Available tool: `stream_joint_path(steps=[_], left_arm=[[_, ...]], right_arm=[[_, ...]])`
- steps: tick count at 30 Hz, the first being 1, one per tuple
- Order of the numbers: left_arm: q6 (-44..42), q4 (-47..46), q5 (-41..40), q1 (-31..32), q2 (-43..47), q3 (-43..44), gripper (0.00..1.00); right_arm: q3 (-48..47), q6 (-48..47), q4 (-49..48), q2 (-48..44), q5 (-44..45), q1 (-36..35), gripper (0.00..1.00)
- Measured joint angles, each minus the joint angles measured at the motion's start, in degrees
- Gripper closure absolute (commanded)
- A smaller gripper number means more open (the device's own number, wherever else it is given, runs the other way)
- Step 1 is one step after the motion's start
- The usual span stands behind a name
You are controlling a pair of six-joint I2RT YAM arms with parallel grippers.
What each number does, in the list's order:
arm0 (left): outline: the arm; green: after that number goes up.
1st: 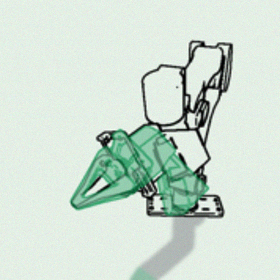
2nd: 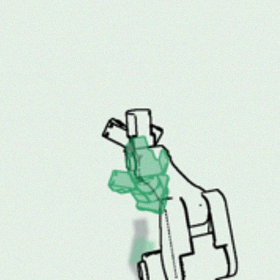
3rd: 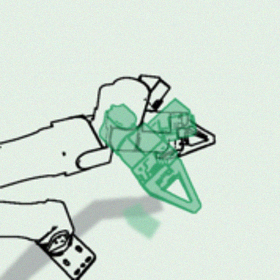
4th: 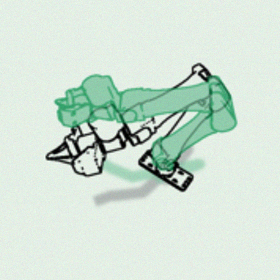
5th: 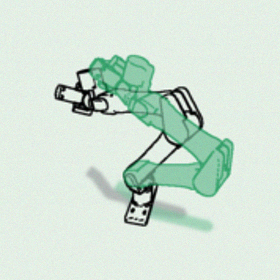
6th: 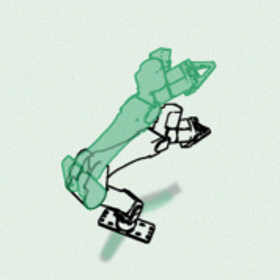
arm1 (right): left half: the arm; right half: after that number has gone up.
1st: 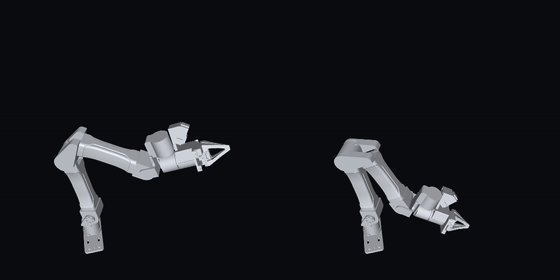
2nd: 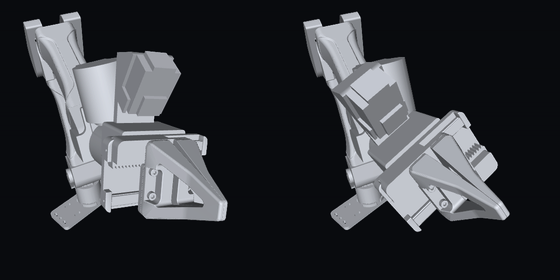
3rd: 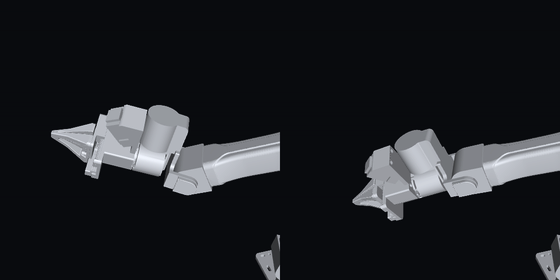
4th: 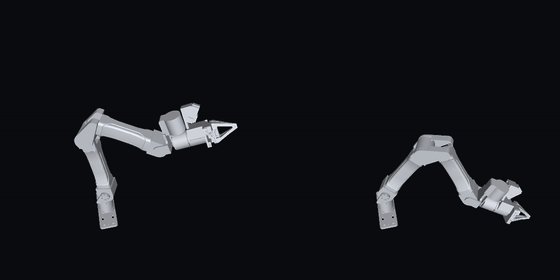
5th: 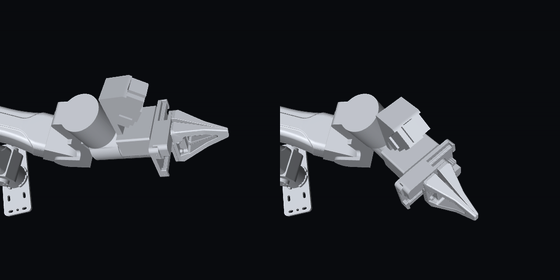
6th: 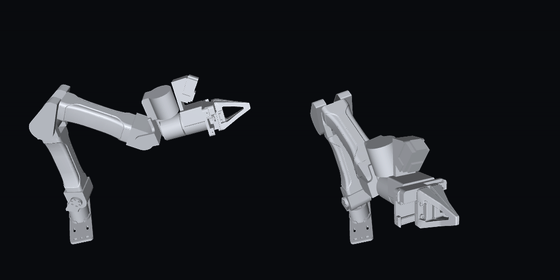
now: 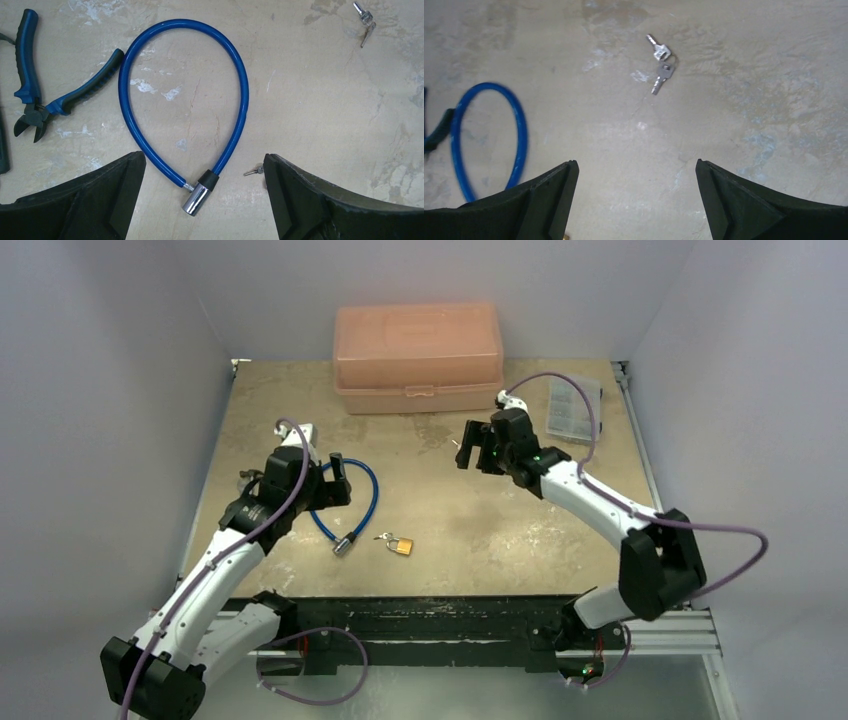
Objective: Unlock with the key
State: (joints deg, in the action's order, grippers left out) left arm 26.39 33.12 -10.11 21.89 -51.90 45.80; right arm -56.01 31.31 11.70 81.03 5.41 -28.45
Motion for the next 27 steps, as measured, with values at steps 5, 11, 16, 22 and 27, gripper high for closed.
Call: stream_joint_path(steps=[5, 11, 16, 22, 27], left_arm=[[0.0, 0.0, 1.0, 0.0, 1.3, 0.0, 0.06], [0.0, 0.0, 1.5, 0.0, 3.4, 0.0, 0.07], [0.0, 0.0, 1.7, 0.0, 4.6, 0.0, 0.07], [0.0, 0.0, 1.8, 0.0, 6.2, 0.0, 0.07], [0.0, 0.0, 1.8, 0.0, 6.3, 0.0, 0.07]], right_arm=[[-9.4, -0.1, 6.8, 8.7, 6.0, -2.5, 0.03], [-18.4, -0.7, 11.8, 15.5, 9.3, -4.3, 0.1], [-25.4, -1.2, 14.8, 22.4, 10.6, -4.2, 0.18], [-29.4, -2.0, 16.9, 29.4, 12.1, -4.2, 0.26], [-33.3, -3.3, 17.4, 35.2, 12.8, -4.2, 0.3]])
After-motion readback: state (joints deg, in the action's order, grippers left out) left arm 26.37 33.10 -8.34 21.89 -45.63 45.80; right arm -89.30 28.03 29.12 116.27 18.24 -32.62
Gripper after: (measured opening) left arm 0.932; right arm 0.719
